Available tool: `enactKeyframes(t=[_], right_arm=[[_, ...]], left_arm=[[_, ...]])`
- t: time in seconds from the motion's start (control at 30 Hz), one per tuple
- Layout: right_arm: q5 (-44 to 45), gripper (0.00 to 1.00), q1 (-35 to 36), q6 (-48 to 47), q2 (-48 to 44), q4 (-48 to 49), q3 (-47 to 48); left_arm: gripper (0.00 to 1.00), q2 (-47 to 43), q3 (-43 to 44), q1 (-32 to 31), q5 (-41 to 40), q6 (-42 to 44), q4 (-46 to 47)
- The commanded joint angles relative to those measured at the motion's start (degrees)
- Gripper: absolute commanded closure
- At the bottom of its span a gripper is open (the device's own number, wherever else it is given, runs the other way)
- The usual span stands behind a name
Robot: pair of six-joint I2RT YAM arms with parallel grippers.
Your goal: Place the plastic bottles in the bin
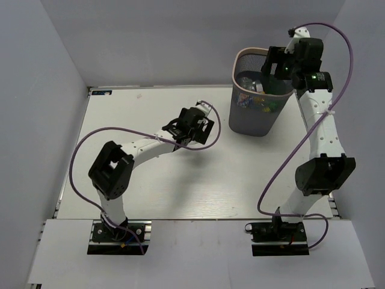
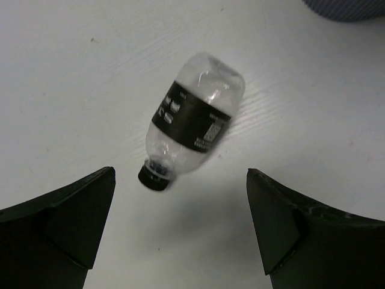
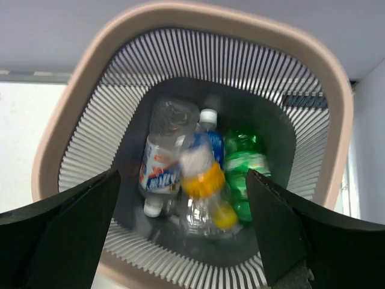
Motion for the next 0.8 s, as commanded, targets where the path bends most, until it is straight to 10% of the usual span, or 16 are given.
enactKeyframes(t=[0.0, 0.47, 0.6, 0.7, 0.77], right_arm=[[-8.93, 0.10, -3.22, 1.96, -5.01, -1.42, -2.18], [-24.85, 0.10, -12.64, 2.23, -28.92, 5.18, -33.81], [-29.15, 0.14, -13.69, -0.67, -36.38, 5.88, -43.85], [-31.96, 0.22, -14.40, -2.78, -39.99, 7.10, -50.44], [-34.78, 0.37, -14.49, -5.68, -42.46, 7.55, -54.22]], left_arm=[[0.00, 2.96, 5.69, 0.62, 1.88, 3.26, -0.31], [0.00, 17.11, 14.65, 3.60, 5.40, 5.11, -0.84], [0.21, 20.28, 18.70, 4.13, 8.21, 5.11, -3.30], [0.56, 18.71, 17.23, 4.13, 10.05, 4.58, -2.00], [0.56, 13.01, 14.24, 4.13, 10.67, 4.06, 1.42]])
